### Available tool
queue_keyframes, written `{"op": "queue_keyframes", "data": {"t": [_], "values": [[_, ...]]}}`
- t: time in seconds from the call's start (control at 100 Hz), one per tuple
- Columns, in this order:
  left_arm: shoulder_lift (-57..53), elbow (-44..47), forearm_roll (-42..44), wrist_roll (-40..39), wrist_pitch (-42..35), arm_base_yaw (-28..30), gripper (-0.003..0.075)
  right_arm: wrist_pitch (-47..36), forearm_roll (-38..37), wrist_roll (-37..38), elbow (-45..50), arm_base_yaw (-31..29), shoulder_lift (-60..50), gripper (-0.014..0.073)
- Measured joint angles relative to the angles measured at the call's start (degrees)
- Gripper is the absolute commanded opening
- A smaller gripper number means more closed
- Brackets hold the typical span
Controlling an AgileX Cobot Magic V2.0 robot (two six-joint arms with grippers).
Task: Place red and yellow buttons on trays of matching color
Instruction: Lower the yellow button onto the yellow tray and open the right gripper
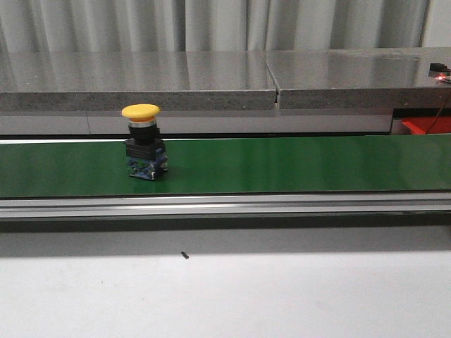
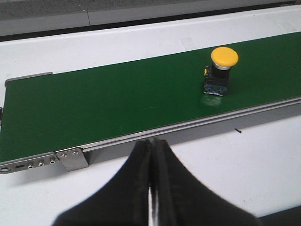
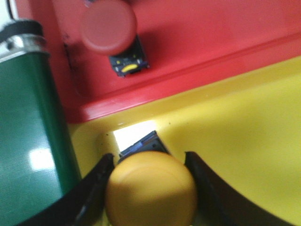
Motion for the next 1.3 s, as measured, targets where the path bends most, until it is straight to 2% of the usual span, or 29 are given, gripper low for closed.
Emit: {"op": "queue_keyframes", "data": {"t": [0.23, 0.3, 0.35, 0.36, 0.37, 0.46, 0.5, 0.56, 0.73, 0.97, 1.3], "values": [[0.0, 0.0, 0.0, 0.0, 0.0, 0.0, -0.002, -2.4, 2.3, 0.0, 1.2, 0.0, 3.5, 0.013], [0.0, 0.0, 0.0, 0.0, 0.0, 0.0, -0.002, -2.4, 2.3, 0.0, 1.2, 0.0, 4.3, 0.0162], [0.0, 0.0, 0.0, 0.0, 0.0, 0.0, -0.002, -2.6, 2.3, 0.0, 1.2, 0.0, 4.4, 0.0236], [0.0, 0.0, 0.0, 0.0, 0.0, 0.0, -0.002, -2.8, 2.3, 0.1, 1.2, 0.0, 4.4, 0.028], [0.0, 0.0, 0.0, 0.0, 0.0, 0.0, -0.002, -2.7, 2.3, 0.1, 1.2, 0.0, 4.4, 0.028], [0.0, 0.0, 0.0, 0.0, 0.0, 0.0, -0.002, -3.3, 2.3, 0.1, 1.2, 0.0, 4.4, 0.0513], [0.0, 0.0, 0.0, 0.0, 0.0, 0.0, -0.002, -3.3, 2.4, 0.1, 1.2, 0.0, 4.4, 0.0588], [0.0, 0.0, 0.0, 0.0, 0.0, 0.0, -0.002, -3.4, 2.4, 0.1, 1.2, 0.0, 4.4, 0.0643], [0.0, 0.0, 0.0, 0.0, 0.0, 0.0, -0.002, -3.4, 2.5, 0.1, 1.2, 0.0, 4.1, 0.0608], [0.0, 0.0, 0.0, 0.0, 0.0, 0.0, -0.002, -4.3, 2.5, 0.1, 1.2, 0.7, -0.9, 0.0608], [0.0, 0.0, 0.0, 0.0, 0.0, 0.0, -0.002, -3.8, 2.1, -1.7, 1.2, 10.0, -8.7, 0.0608]]}}
